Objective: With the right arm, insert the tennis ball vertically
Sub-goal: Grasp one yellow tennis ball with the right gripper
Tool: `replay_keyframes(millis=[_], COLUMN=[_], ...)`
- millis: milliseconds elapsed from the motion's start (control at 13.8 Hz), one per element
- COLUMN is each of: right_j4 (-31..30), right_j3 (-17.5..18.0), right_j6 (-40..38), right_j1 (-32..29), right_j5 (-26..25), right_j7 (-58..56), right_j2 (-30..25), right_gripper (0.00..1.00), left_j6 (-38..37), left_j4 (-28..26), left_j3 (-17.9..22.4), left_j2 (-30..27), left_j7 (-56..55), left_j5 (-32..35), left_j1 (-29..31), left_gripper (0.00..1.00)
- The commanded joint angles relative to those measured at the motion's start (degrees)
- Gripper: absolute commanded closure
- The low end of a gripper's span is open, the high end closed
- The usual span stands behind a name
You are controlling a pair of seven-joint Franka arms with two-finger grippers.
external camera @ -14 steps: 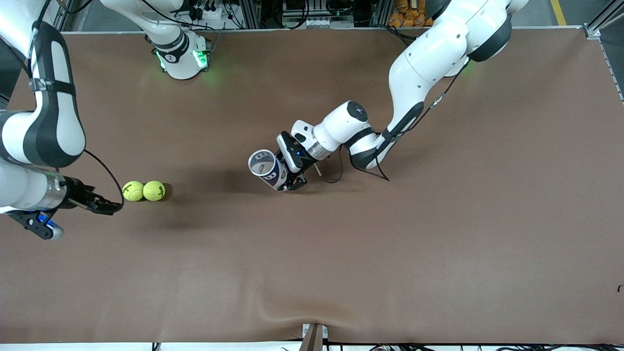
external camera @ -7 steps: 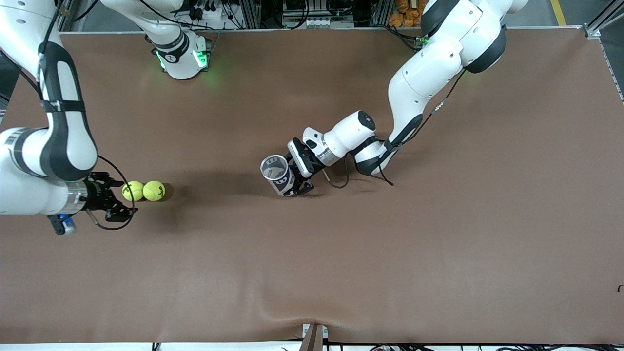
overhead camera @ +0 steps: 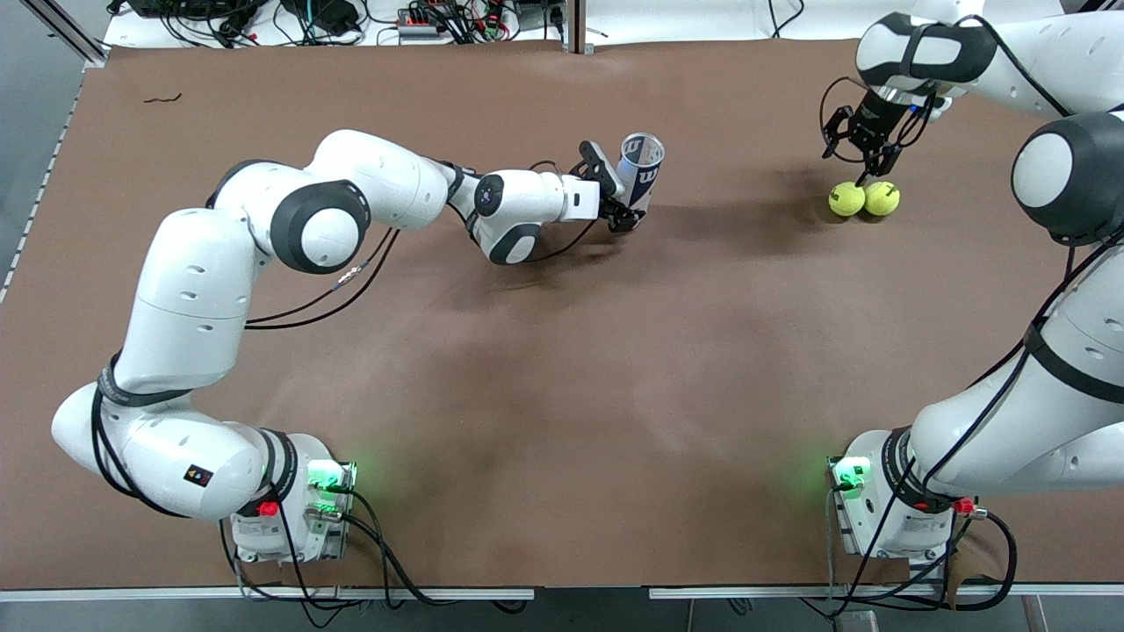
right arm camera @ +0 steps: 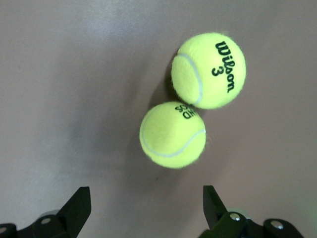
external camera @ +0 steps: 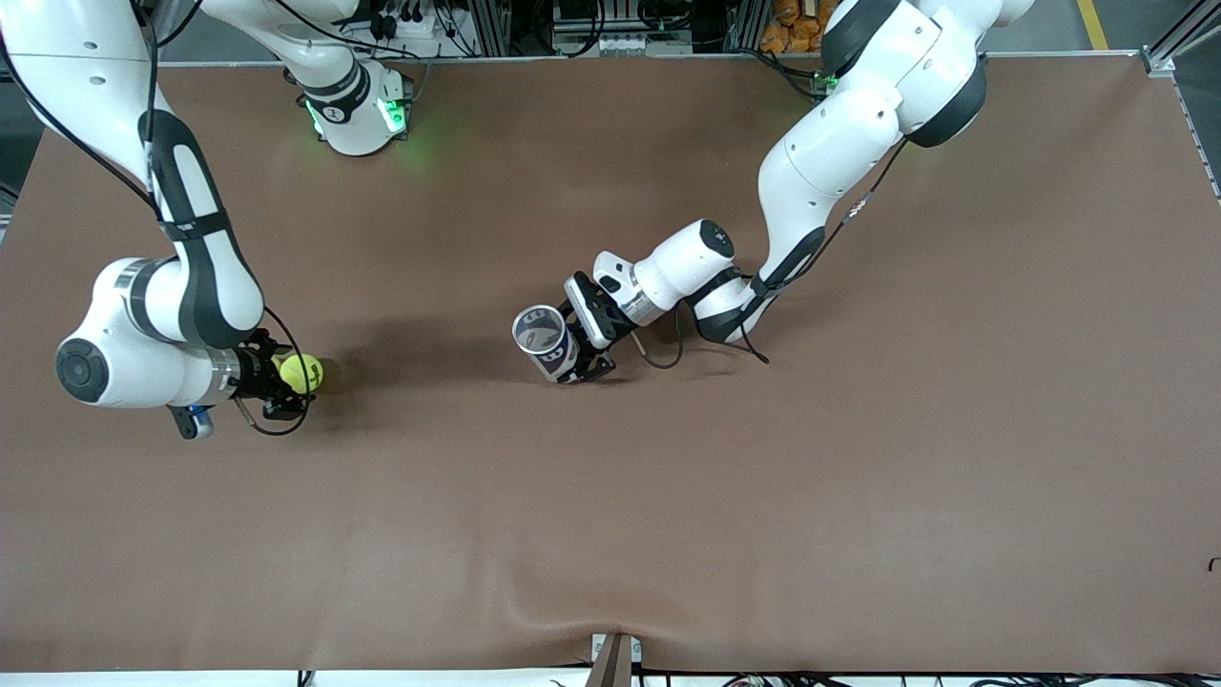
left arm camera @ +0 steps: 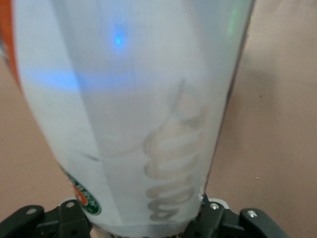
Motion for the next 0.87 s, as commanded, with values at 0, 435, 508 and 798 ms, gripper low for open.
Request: replay_keyframes(millis=[0, 435, 508, 798], right_j4=[-4.77, -5.04, -5.13, -5.13], right_j3=[-0.12, -0.2, -0.2, 0.06], right_j6=[4.57, 6.33, 7.55, 8.97], right_j1=[-0.03, -1.43, -2.3, -3.28], right_j5=[-1.77, -3.97, -5.02, -5.38], right_j7=[0.83, 0.75, 0.49, 0.22], right_j2=[-1.74, 0.28, 0.89, 1.86], right_gripper=[0.0, 0.0, 0.0, 0.41], left_j6=[1.13, 1.13, 1.13, 1.13], left_j4=[0.55, 0.29, 0.2, 0.2], left_j3=[0.1, 0.27, 0.27, 0.27], left_j2=[0.89, 1.07, 1.07, 1.51], left_j7=[-0.23, -0.23, -0.23, -0.23], left_j5=[1.93, 2.46, 2.99, 3.25], left_j1=[0.08, 0.17, 0.26, 0.61], left_gripper=[0.26, 0.26, 0.25, 0.09])
